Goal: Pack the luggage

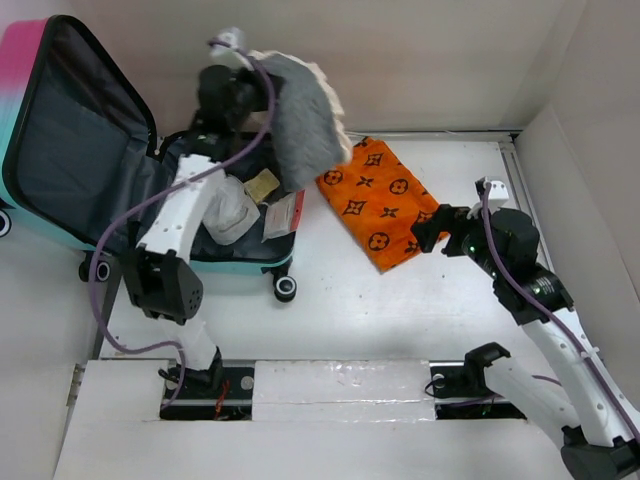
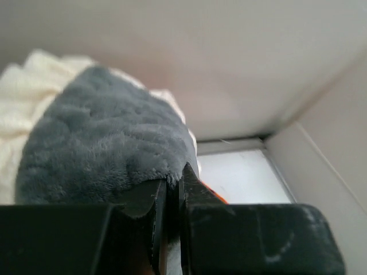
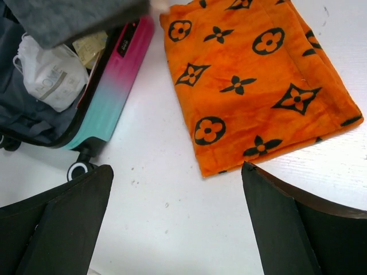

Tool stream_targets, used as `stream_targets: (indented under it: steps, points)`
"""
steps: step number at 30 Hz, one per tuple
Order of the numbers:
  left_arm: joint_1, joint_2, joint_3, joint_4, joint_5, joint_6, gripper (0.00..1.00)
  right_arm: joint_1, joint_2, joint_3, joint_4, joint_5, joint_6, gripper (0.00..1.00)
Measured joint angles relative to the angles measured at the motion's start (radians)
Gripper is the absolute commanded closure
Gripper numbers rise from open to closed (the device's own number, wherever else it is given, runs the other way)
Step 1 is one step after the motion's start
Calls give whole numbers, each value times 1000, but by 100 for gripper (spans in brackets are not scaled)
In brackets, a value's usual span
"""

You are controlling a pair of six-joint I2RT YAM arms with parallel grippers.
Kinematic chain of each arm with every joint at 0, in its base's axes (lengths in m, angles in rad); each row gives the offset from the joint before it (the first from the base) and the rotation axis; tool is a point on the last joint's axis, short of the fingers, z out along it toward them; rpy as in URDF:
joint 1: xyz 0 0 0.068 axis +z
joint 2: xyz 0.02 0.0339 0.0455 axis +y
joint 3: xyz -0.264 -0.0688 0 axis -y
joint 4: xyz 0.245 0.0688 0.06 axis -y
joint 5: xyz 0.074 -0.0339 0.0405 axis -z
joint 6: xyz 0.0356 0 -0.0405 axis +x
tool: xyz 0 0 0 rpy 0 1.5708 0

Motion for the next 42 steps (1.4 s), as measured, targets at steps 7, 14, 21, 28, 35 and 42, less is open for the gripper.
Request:
stream_targets:
  steps: [7, 14, 21, 28, 35, 42]
  points:
    - [452, -159, -343, 60, 88, -120, 100, -10, 7, 0, 23, -37, -29, 0]
    - [596, -244, -769, 44, 42, -268, 100, -20, 28, -3, 60, -85, -42, 0]
    - [577, -420, -876, -18, 10, -358, 100, -21, 61, -35, 144, -146, -42, 0]
    - [565, -553, -1025, -37, 10, -399, 98, 10, 146, -92, 185, -148, -31, 0]
    - [518, -536, -1043, -89, 2, -387, 22, 82, 179, -92, 209, -92, -15, 0]
    - [424, -729, -1017, -107, -134, -352, 9, 86, 207, -92, 233, -48, -15, 3]
